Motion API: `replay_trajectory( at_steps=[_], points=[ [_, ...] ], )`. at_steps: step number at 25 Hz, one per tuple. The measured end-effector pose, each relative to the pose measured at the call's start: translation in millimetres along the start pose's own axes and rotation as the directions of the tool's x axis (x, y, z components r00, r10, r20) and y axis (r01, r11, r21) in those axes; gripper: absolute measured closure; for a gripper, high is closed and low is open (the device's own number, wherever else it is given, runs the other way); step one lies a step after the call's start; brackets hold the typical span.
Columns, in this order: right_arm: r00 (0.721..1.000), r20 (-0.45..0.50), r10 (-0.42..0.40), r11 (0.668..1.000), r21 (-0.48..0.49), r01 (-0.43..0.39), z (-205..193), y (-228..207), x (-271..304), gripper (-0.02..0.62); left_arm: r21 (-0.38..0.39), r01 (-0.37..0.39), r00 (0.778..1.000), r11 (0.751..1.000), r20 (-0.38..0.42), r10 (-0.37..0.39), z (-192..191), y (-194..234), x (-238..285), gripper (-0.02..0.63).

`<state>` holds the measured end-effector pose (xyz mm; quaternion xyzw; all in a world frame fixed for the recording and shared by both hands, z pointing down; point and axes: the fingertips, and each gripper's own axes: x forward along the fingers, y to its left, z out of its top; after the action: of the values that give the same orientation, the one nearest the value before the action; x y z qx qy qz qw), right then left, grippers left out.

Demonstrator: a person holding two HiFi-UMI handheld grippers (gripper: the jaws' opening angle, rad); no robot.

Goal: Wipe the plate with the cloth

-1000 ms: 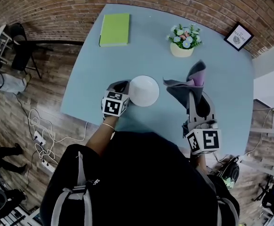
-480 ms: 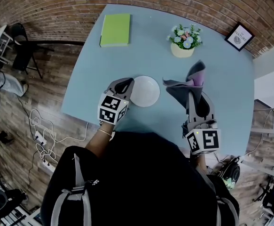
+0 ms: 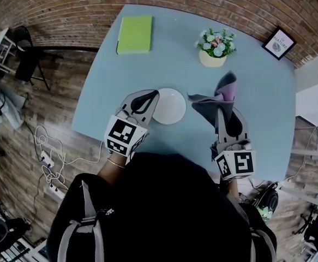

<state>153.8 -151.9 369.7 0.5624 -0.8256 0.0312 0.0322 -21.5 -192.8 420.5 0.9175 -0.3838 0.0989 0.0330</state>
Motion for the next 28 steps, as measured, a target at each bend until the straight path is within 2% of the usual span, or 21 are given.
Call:
replay_trajectory(
  at_steps=[14,19,25,28],
  points=[
    [1.0,-0.003,0.025,0.999,-0.022,-0.025,3.9,5.9,4.1,0.534,0.043,0.02,0.999,0.999,0.05,-0.022,21.9,-10.8,-15.4,0.598],
    [1.0,0.002,0.03,0.999,-0.033,-0.03,5.4,9.0,4.5,0.534,-0.01,0.021,0.997,1.0,0.07,-0.02,22.9,-8.9,-14.9,0.598],
    [1.0,-0.005,0.013,1.0,-0.027,-0.013,5.3,5.3,1.8,0.534,0.168,0.038,0.999,0.985,0.016,-0.041,22.2,-21.4,-12.6,0.598],
    [1.0,-0.003,0.019,0.999,-0.033,-0.019,6.0,8.0,2.7,0.534,0.17,0.054,0.998,0.984,0.019,-0.058,22.2,-26.5,-12.1,0.598]
  ],
)
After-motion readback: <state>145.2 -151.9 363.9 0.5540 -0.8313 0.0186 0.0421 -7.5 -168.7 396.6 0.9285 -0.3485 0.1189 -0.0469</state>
